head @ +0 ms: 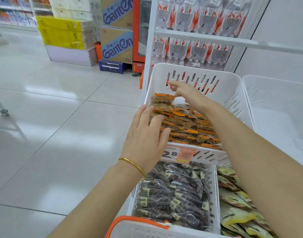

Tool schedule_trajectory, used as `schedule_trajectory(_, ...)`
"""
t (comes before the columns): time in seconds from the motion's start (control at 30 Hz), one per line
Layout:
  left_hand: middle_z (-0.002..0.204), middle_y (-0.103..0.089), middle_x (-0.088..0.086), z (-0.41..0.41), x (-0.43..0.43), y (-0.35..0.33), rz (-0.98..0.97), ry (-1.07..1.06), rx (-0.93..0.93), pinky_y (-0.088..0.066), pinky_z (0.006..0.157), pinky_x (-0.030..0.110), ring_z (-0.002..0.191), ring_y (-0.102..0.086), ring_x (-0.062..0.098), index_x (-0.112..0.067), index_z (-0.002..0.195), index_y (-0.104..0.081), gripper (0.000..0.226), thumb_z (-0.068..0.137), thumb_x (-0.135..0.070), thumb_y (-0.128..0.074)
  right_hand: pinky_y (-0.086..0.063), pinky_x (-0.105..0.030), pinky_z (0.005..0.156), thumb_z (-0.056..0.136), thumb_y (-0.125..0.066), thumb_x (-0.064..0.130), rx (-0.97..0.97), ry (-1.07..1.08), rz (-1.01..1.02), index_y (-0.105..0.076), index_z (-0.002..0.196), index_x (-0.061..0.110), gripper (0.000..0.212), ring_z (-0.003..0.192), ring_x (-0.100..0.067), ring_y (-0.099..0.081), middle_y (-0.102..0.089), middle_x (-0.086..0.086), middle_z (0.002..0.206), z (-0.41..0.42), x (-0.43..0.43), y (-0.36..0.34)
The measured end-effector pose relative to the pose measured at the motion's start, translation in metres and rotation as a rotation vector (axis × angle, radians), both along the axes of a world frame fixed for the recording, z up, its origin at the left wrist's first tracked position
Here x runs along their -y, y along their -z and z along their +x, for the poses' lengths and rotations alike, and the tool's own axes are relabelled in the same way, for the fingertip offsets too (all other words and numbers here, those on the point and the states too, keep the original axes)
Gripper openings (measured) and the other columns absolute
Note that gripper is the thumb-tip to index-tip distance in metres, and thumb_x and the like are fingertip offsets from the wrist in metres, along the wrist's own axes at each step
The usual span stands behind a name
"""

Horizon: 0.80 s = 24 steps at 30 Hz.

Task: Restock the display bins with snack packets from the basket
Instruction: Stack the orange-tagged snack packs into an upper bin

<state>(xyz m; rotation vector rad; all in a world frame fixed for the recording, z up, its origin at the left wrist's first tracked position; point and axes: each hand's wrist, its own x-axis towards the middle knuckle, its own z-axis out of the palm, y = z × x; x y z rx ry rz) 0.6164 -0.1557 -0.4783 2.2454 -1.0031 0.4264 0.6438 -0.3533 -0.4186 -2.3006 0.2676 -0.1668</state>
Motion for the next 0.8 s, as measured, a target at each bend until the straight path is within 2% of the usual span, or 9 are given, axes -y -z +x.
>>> schedule_trajectory(0.1,0.142,-0.04,0.011,0.001,0.0,0.0,-0.006,0.004,-0.006,-0.015,0.115,0.033,0.141,-0.017,0.026,-0.013,0.118,-0.055,0.058,0.088,-0.047,-0.02,-0.03,-0.032,0.1,0.085,-0.042,0.007,0.029,0.069,-0.015,-0.035,0.143,0.024,0.061,0.136,-0.018,-0.033,-0.037,-0.002,0.147,-0.009,0.014,0.001)
schedule_trajectory(0.23,0.144,-0.037,0.009,0.0,0.0,0.001,-0.003,0.008,-0.016,-0.013,0.115,0.031,0.142,-0.013,0.023,-0.015,0.121,-0.053,0.057,0.088,-0.048,-0.02,-0.039,-0.032,0.096,0.08,-0.056,0.007,-0.168,0.053,-0.255,-0.041,0.139,0.022,0.063,0.133,-0.019,-0.039,-0.04,-0.005,0.146,-0.016,0.023,0.01)
schedule_trajectory(0.3,0.145,-0.035,0.009,0.0,0.001,0.0,-0.003,0.003,-0.029,-0.013,0.115,0.031,0.142,-0.011,0.022,-0.015,0.123,-0.053,0.048,0.094,-0.044,-0.029,-0.04,-0.027,0.091,0.082,-0.059,0.008,-0.181,0.025,-0.294,-0.045,0.137,0.021,0.058,0.128,-0.02,-0.044,-0.044,-0.005,0.142,-0.016,0.021,0.013)
schedule_trajectory(0.4,0.146,-0.034,0.009,0.0,0.001,0.001,-0.006,0.006,-0.036,-0.015,0.114,0.032,0.142,-0.01,0.021,-0.015,0.123,-0.052,0.052,0.092,-0.046,-0.026,-0.037,-0.025,0.086,0.093,-0.047,0.008,-0.105,0.012,-0.379,-0.055,0.127,0.016,0.037,0.114,-0.017,-0.051,-0.054,-0.004,0.131,-0.018,0.018,0.009)
schedule_trajectory(0.47,0.146,-0.034,0.008,0.0,0.001,0.001,0.001,0.005,-0.032,-0.016,0.114,0.033,0.142,-0.01,0.021,-0.016,0.123,-0.052,0.062,0.086,-0.051,-0.016,-0.035,-0.025,0.082,0.097,-0.039,0.012,-0.081,0.033,-0.406,-0.056,0.126,0.015,0.034,0.104,-0.016,-0.05,-0.057,-0.003,0.121,-0.02,0.016,0.009)
schedule_trajectory(0.5,0.146,-0.034,0.008,0.001,0.001,0.001,0.004,0.003,-0.032,-0.016,0.114,0.033,0.142,-0.01,0.021,-0.016,0.123,-0.052,0.063,0.086,-0.051,-0.015,-0.036,-0.026,0.084,0.098,-0.037,0.014,-0.087,0.038,-0.408,-0.053,0.129,0.016,0.035,0.107,-0.018,-0.05,-0.056,-0.003,0.12,-0.021,0.015,0.01)
schedule_trajectory(0.63,0.145,-0.035,0.008,0.0,0.001,0.0,-0.012,0.012,-0.034,-0.016,0.114,0.032,0.142,-0.01,0.021,-0.015,0.122,-0.053,0.064,0.085,-0.05,-0.015,-0.034,-0.039,0.106,0.096,-0.041,0.037,-0.093,0.031,-0.363,-0.029,0.146,0.022,0.054,0.134,-0.024,-0.037,-0.036,-0.006,0.15,-0.019,0.01,0.017)
schedule_trajectory(0.73,0.145,-0.035,0.01,0.0,0.001,0.0,-0.019,0.017,-0.04,-0.016,0.114,0.032,0.142,-0.011,0.022,-0.014,0.121,-0.053,0.063,0.086,-0.05,-0.016,-0.024,-0.045,0.114,0.083,-0.053,0.062,-0.043,-0.047,-0.311,-0.018,0.15,0.027,0.083,0.142,-0.02,-0.024,-0.021,0.0,0.157,-0.012,0.003,0.018)
schedule_trajectory(0.8,0.146,-0.034,0.009,0.0,0.001,0.0,-0.018,0.017,-0.047,-0.016,0.114,0.032,0.142,-0.01,0.021,-0.014,0.121,-0.054,0.059,0.088,-0.049,-0.019,-0.024,-0.046,0.115,0.074,-0.054,0.073,-0.061,-0.075,-0.292,-0.015,0.15,0.029,0.095,0.143,-0.018,-0.022,-0.018,0.003,0.158,-0.005,0.0,0.022)
